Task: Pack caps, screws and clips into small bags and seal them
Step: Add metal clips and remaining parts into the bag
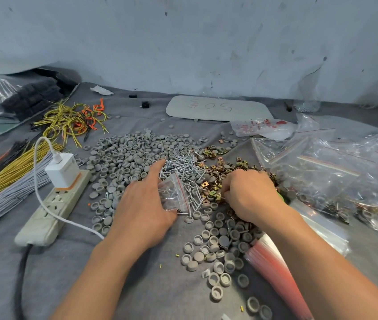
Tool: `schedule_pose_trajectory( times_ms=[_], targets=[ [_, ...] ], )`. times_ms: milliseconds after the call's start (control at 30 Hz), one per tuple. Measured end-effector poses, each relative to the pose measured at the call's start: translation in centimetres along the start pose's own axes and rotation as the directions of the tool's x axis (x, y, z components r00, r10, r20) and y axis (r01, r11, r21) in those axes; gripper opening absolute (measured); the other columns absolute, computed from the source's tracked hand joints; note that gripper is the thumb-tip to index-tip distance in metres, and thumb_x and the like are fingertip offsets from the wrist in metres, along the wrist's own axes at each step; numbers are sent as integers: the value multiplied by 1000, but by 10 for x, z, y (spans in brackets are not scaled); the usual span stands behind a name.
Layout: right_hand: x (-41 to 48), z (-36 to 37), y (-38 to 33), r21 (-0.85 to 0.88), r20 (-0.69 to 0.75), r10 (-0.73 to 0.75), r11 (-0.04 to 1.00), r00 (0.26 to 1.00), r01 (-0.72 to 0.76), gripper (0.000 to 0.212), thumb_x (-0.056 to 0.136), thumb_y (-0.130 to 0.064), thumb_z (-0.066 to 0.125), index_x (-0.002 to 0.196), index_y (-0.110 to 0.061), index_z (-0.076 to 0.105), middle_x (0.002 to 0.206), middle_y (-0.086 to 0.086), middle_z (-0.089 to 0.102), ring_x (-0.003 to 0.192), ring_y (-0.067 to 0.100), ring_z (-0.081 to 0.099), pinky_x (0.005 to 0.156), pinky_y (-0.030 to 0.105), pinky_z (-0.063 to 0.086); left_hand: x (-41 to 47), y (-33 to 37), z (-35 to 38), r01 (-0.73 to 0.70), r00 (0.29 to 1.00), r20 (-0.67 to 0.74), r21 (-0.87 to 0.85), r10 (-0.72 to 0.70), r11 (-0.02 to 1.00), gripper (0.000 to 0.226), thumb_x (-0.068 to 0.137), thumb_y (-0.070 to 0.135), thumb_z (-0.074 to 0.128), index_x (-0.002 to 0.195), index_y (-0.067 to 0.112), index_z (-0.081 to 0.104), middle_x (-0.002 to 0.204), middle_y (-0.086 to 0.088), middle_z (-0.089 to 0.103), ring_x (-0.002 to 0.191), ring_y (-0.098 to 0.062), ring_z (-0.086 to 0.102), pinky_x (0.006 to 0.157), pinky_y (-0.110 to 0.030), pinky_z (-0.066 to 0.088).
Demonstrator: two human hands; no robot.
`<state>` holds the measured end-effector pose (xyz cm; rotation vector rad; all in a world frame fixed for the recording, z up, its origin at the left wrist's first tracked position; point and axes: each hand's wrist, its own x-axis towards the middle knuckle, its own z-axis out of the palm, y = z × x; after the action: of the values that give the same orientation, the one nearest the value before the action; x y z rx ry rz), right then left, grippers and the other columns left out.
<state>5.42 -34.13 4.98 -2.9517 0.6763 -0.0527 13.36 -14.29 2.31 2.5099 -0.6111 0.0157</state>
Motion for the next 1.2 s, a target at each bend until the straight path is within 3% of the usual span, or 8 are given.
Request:
schedule_pose_trajectory(
  times_ms=[233,433,567,667,767,833,1000,1200],
  targets=[
    [-6,-7,6,394,-86,100,917,991,-58,33,95,-7,58,101,-32,79,98,2,77,84,25,71,83,42,60,-13,16,0,-182,983,-31,4,182,983,121,60,61,84,155,50,9,153,17,39,138,-12,38,116,-38,33],
    [-11,-3,14,469,-27,149,875,989,-119,39,94,2,57,96,-30,80,87,0,77,74,19,75,75,41,65,-25,38,-4,-298,942,-216,-183,257,937,82,74,50,80,145,49,38,132,27,51,123,5,45,110,-22,31],
    [-18,-9,19,810,-2,151,580,989,-87,15,91,-1,73,99,-13,79,75,5,79,72,20,78,71,33,65,-31,48,-2,-323,935,-246,-287,257,902,42,82,34,78,120,46,64,100,32,61,104,16,54,84,1,32],
    [-26,-17,14,973,119,83,188,989,-133,12,89,5,74,97,-2,76,79,14,78,73,22,77,65,26,62,-31,56,2,-299,953,-162,-384,255,874,32,82,35,79,112,44,72,90,25,69,92,11,61,77,0,41],
    [-30,-17,7,980,195,38,-51,980,-193,12,90,11,69,97,2,73,79,16,74,67,19,74,63,24,62,-28,61,5,-232,972,-98,-524,213,819,29,81,32,81,107,42,73,83,21,73,78,5,67,67,-12,52],
    [-33,-16,5,970,220,18,-110,975,-217,12,90,10,67,98,2,72,78,16,74,65,17,72,62,23,61,-25,61,7,-207,978,-86,-565,192,799,28,82,28,84,104,42,75,80,20,74,74,3,69,68,-18,57],
    [-36,-14,6,976,206,-49,-58,977,-209,10,84,3,73,89,-6,77,80,15,75,67,20,74,58,23,59,-17,56,8,-174,985,-119,-675,127,717,24,80,12,86,87,35,82,77,20,76,74,1,74,71,-19,60],
    [-30,-12,0,932,233,-40,-275,972,-235,12,78,1,71,87,-5,77,85,16,77,68,20,76,59,24,60,-7,53,6,-11,1000,-2,-843,18,538,24,83,-2,79,77,22,80,77,1,78,74,-13,75,71,-25,59]
  ],
)
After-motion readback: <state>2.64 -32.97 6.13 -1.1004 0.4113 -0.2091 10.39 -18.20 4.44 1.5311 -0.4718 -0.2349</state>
